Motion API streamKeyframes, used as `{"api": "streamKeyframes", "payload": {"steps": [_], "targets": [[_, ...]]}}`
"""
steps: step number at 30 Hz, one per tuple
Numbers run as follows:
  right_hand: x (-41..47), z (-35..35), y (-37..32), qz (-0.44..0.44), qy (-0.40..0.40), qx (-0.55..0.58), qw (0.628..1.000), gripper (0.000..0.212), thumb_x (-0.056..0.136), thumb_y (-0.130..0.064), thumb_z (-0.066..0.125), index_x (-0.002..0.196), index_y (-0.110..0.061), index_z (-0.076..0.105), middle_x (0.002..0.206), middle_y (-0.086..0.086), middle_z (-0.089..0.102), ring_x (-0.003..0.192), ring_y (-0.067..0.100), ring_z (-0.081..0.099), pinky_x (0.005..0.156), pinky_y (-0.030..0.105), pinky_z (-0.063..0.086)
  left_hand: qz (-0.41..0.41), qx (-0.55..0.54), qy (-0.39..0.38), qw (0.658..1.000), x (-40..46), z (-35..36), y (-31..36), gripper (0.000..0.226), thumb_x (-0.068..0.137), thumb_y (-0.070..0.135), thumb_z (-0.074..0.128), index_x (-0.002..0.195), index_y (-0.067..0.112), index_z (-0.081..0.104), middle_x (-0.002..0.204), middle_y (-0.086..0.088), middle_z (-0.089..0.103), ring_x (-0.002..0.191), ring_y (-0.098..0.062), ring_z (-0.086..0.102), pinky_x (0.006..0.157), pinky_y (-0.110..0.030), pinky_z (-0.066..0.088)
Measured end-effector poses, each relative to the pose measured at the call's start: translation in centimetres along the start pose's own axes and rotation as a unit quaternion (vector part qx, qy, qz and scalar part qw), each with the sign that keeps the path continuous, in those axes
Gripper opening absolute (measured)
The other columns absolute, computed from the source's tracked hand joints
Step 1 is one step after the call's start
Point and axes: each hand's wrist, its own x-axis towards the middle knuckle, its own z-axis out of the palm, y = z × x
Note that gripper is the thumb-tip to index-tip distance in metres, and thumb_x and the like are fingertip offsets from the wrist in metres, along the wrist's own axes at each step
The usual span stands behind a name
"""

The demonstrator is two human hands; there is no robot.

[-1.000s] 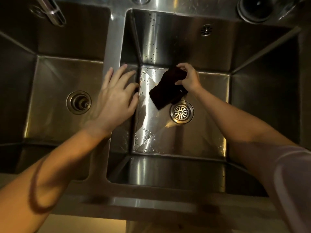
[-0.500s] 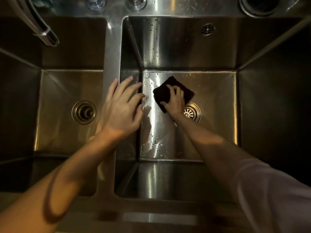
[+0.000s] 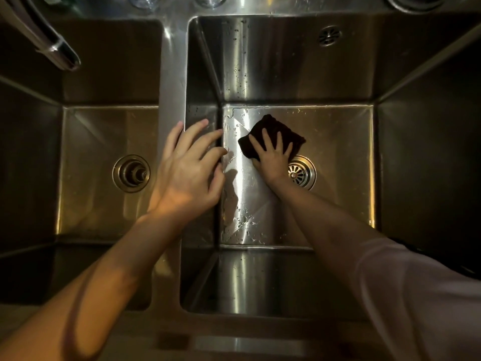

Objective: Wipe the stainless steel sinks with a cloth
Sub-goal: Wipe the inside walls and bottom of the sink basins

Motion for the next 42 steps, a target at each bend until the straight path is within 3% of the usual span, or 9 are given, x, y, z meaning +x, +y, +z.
{"api": "streamKeyframes", "payload": {"steps": [7, 14, 19, 23, 27, 31, 34, 37, 42], "targets": [[2.0, -1.3, 1.0, -0.017, 0.032, 0.049, 0.998, 0.059, 0.094, -0.029, 0.053, 0.148, -0.037, 0.029, 0.155, -0.002, 0.03, 0.143, 0.035, 0.023, 0.113, 0.064, 0.016, 0.002, 0.022, -0.006, 1.0, 0.0, 0.4, -0.3, 0.03, 0.086, 0.021, 0.05, 0.1, 0.006, 0.071, 0.119, -0.009, 0.066, 0.127, -0.03, 0.05, 0.115, -0.053, 0.02], [3.5, -4.2, 1.9, -0.034, 0.103, 0.24, 0.965, 0.066, 0.085, -0.008, 0.061, 0.144, -0.027, 0.039, 0.138, 0.005, 0.047, 0.119, 0.03, 0.049, 0.1, 0.041, 0.041, 0.003, 0.023, -0.013, 1.0, 0.0, 0.5, -0.8, 0.03, 0.086, 0.024, 0.048, 0.1, 0.01, 0.071, 0.12, -0.007, 0.065, 0.127, -0.027, 0.048, 0.116, -0.053, 0.018], [3.0, -3.4, 2.3, -0.107, 0.071, 0.187, 0.974, 0.065, 0.084, -0.009, 0.064, 0.142, -0.029, 0.044, 0.141, 0.006, 0.043, 0.127, 0.031, 0.042, 0.107, 0.043, 0.035, 0.001, 0.023, -0.014, 1.0, 0.0, 0.3, -0.7, 0.031, 0.086, 0.024, 0.048, 0.099, 0.008, 0.071, 0.12, -0.009, 0.065, 0.127, -0.029, 0.049, 0.115, -0.055, 0.018], [2.9, -2.0, 2.4, -0.132, 0.003, 0.085, 0.988, 0.065, 0.08, -0.035, 0.071, 0.139, -0.037, 0.045, 0.153, 0.004, 0.027, 0.145, 0.033, 0.012, 0.115, 0.061, 0.011, -0.003, 0.017, -0.015, 1.0, -0.1, 0.3, -0.5, 0.031, 0.086, 0.023, 0.049, 0.099, 0.007, 0.072, 0.12, -0.009, 0.065, 0.127, -0.029, 0.049, 0.115, -0.055, 0.018], [2.9, -1.6, 1.8, -0.106, 0.024, 0.156, 0.982, 0.063, 0.074, -0.066, 0.063, 0.13, -0.041, 0.054, 0.16, 0.003, 0.012, 0.147, 0.034, -0.005, 0.113, 0.063, -0.005, -0.008, 0.015, -0.014, 1.0, -0.1, 0.3, -0.5, 0.029, 0.086, 0.022, 0.05, 0.1, 0.008, 0.072, 0.121, -0.009, 0.065, 0.127, -0.027, 0.048, 0.116, -0.053, 0.017], [4.8, -2.5, 2.7, -0.063, 0.016, 0.177, 0.982, 0.04, 0.09, -0.061, 0.045, 0.127, -0.049, 0.054, 0.16, -0.004, 0.015, 0.147, 0.034, -0.001, 0.113, 0.066, -0.005, -0.004, 0.011, -0.004, 1.0, -0.1, 0.4, -0.5, 0.028, 0.086, 0.021, 0.051, 0.098, 0.009, 0.072, 0.119, -0.008, 0.066, 0.126, -0.027, 0.05, 0.116, -0.052, 0.018], [5.8, -2.3, 3.1, -0.11, -0.063, 0.137, 0.982, 0.057, 0.089, -0.058, 0.051, 0.142, -0.049, 0.033, 0.162, -0.006, 0.002, 0.147, 0.037, -0.008, 0.108, 0.069, -0.01, -0.002, 0.009, 0.002, 1.0, -0.1, 0.4, -0.6, 0.027, 0.085, 0.021, 0.051, 0.097, 0.009, 0.072, 0.118, -0.008, 0.066, 0.125, -0.027, 0.05, 0.116, -0.052, 0.019], [5.7, -2.1, 4.0, -0.14, -0.068, 0.121, 0.98, 0.083, 0.084, -0.055, 0.06, 0.15, -0.045, 0.01, 0.162, -0.006, -0.001, 0.147, 0.037, -0.009, 0.109, 0.071, -0.008, -0.002, 0.008, 0.006, 1.0, -0.1, 0.4, -0.6, 0.028, 0.085, 0.021, 0.05, 0.097, 0.009, 0.072, 0.118, -0.008, 0.066, 0.124, -0.028, 0.051, 0.116, -0.051, 0.019], [3.1, -0.2, 5.4, -0.145, -0.043, 0.052, 0.987, 0.078, 0.082, -0.058, 0.058, 0.147, -0.049, 0.015, 0.162, -0.007, -0.004, 0.146, 0.036, -0.014, 0.105, 0.073, -0.006, 0.001, 0.007, 0.01, 1.0, -0.1, 0.5, -0.7, 0.026, 0.084, 0.02, 0.052, 0.097, 0.009, 0.072, 0.117, -0.008, 0.067, 0.123, -0.029, 0.052, 0.115, -0.052, 0.021]]}}
